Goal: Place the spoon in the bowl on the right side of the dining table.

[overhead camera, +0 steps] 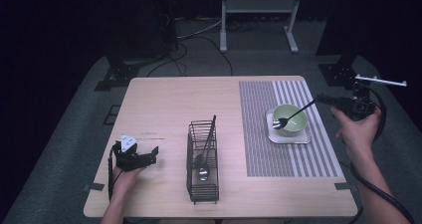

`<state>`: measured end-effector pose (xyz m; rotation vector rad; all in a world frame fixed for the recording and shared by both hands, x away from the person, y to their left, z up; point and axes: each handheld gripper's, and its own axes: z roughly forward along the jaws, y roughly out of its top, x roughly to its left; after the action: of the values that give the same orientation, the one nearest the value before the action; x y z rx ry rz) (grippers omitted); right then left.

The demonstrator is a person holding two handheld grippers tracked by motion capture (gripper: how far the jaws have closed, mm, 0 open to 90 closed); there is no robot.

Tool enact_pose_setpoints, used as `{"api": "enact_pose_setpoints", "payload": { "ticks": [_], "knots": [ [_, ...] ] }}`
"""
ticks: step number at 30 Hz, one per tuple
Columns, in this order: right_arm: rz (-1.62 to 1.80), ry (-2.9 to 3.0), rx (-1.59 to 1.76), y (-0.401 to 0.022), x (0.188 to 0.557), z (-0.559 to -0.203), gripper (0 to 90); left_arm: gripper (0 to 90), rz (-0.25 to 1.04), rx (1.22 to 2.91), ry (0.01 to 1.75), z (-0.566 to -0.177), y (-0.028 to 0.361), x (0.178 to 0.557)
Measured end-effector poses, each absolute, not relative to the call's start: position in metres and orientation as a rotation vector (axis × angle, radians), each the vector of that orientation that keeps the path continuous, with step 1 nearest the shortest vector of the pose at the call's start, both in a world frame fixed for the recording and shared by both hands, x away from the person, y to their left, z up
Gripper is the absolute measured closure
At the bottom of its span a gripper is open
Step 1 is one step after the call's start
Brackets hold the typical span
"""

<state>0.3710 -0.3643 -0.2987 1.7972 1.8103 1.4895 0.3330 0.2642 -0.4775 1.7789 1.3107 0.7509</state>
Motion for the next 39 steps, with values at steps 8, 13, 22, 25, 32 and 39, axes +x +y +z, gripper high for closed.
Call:
{"api": "enact_pose_setpoints", "payload": {
  "ticks": [8, 13, 22, 25, 32, 39],
  "knots": [
    [1.469, 1.762, 1.830, -0.373, 0.374, -0.300, 88.2, 0.0, 0.750, 1.775, 1.313, -0.478, 0.265, 0.333],
    [1.448, 1.725, 1.860, -0.382, 0.376, -0.304, 88.2, 0.0, 0.750, 1.774, 1.313, -0.478, 0.265, 0.333],
    [1.415, 1.685, 1.899, -0.391, 0.377, -0.312, 88.2, 0.0, 0.752, 1.774, 1.313, -0.478, 0.265, 0.333],
    [1.410, 1.671, 1.907, -0.394, 0.377, -0.314, 88.2, 0.0, 0.752, 1.774, 1.313, -0.478, 0.265, 0.333],
    [1.400, 1.662, 1.914, -0.395, 0.379, -0.317, 88.1, 0.0, 0.752, 1.776, 1.313, -0.478, 0.265, 0.333],
    [1.383, 1.660, 1.931, -0.396, 0.382, -0.320, 88.2, 0.0, 0.751, 1.774, 1.313, -0.478, 0.265, 0.333]
  ]
}}
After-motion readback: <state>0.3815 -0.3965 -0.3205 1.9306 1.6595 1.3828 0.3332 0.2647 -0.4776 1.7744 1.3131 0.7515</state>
